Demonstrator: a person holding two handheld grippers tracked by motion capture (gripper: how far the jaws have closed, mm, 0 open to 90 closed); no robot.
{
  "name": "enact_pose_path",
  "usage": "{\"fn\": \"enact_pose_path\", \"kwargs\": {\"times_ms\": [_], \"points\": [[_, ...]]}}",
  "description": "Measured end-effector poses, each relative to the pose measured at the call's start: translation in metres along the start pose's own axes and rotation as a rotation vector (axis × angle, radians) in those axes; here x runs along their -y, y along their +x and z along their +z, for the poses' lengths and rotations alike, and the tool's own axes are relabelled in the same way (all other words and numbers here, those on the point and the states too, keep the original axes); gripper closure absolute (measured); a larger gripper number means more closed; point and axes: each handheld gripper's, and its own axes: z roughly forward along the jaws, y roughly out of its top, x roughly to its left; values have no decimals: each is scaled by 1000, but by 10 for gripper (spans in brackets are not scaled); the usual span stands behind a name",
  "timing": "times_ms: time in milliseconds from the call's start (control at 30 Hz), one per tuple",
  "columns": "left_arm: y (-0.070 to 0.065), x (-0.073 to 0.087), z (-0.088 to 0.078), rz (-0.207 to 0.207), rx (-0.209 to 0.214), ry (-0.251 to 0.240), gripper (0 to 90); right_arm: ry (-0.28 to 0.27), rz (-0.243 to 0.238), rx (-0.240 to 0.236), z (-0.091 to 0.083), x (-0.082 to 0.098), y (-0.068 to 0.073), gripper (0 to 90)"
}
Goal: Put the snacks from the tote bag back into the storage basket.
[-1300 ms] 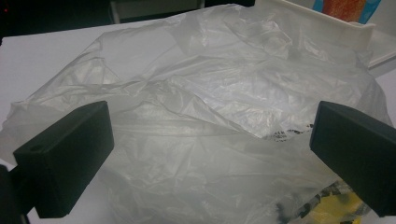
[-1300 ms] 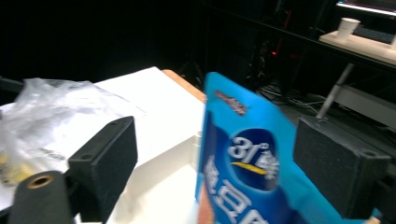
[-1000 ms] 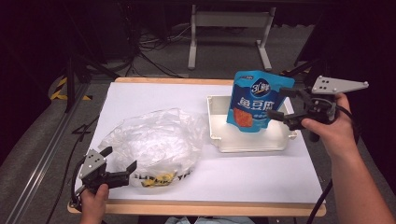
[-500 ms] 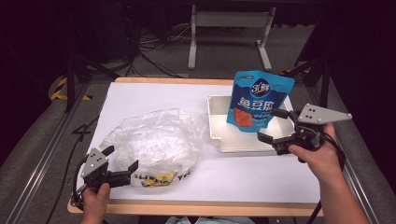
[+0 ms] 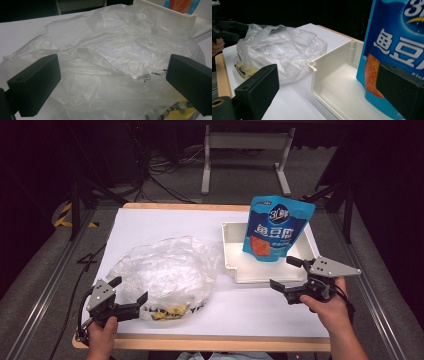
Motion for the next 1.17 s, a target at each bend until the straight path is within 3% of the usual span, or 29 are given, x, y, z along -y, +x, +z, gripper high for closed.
{"fn": "enact_pose_path", "kwargs": {"times_ms": [33,267,367,667,900,1167], "points": [[0,0,0,1,-1,-1,5,-6,25,-16,2,6,-2,60],[1,0,0,1,2,1,5,0,46,-8,8,24,-5,58],[1,0,0,4,8,2,5,24,25,10,12,34,-6,56],[1,1,-1,5,41,-1,5,55,41,-9,24,63,-11,62],[3,1,-2,5,83,-15,5,61,30,-9,29,74,-15,64],[3,2,-2,10,85,-13,5,61,-7,-8,31,75,-15,64]]}}
